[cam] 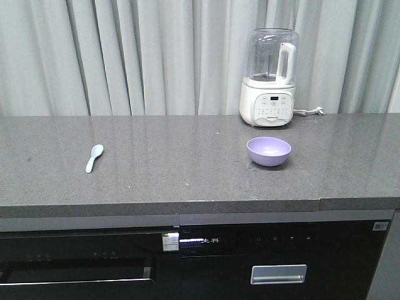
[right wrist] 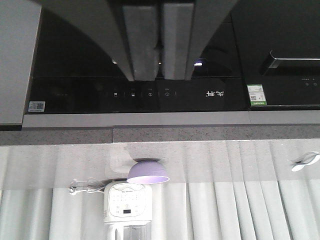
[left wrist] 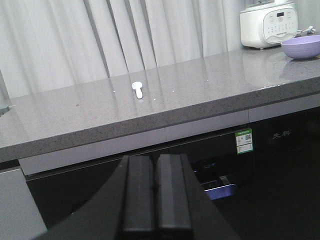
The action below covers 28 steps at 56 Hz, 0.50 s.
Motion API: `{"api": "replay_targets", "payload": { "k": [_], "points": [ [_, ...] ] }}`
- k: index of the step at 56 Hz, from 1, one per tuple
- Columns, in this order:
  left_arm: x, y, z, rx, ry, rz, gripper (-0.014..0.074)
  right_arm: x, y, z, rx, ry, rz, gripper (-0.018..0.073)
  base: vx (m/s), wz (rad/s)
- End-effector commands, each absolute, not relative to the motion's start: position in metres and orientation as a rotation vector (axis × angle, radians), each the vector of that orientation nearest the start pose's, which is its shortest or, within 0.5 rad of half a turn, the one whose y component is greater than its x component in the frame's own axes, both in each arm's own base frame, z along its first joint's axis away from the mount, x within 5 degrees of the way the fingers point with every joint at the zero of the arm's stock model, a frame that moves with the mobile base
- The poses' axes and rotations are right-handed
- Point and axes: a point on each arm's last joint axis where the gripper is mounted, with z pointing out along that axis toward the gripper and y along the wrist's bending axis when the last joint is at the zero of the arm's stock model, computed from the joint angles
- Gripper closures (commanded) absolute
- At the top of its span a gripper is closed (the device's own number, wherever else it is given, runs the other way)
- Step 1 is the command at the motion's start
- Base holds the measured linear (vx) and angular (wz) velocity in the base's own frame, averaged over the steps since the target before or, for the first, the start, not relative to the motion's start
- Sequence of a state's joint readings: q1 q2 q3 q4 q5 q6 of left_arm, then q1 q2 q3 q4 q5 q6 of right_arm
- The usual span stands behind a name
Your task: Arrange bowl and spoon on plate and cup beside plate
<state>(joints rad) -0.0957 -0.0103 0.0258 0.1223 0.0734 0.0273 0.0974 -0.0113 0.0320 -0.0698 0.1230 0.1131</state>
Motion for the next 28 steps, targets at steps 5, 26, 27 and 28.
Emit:
{"api": "replay_targets", "payload": {
  "k": [5,26,27,28],
  "points": [
    [0.0533,-0.0053,0.2157,0.167,1.433,0.029,0.0600,0.0564,0.0051,0.1986,-0.043,1.543,0.101,0.0565,0.00,0.00],
    [0.0533,-0.0053,0.2157,0.167,1.433,0.029,0.0600,0.0564,0.0051,0.1988,-0.043,1.541,0.101,0.0565,0.00,0.00],
    [0.0533,-0.0053,0.2157,0.167,1.433,0.029,0.0600,0.0564,0.0051,0.1988,-0.043,1.541,0.101,0.0565,0.00,0.00],
    [0.0533,-0.0053,0.2157,0.167,1.433,0.029,0.0600,0.0564,0.0051,0.1988,-0.043,1.541,0.101,0.0565,0.00,0.00]
  ]
}}
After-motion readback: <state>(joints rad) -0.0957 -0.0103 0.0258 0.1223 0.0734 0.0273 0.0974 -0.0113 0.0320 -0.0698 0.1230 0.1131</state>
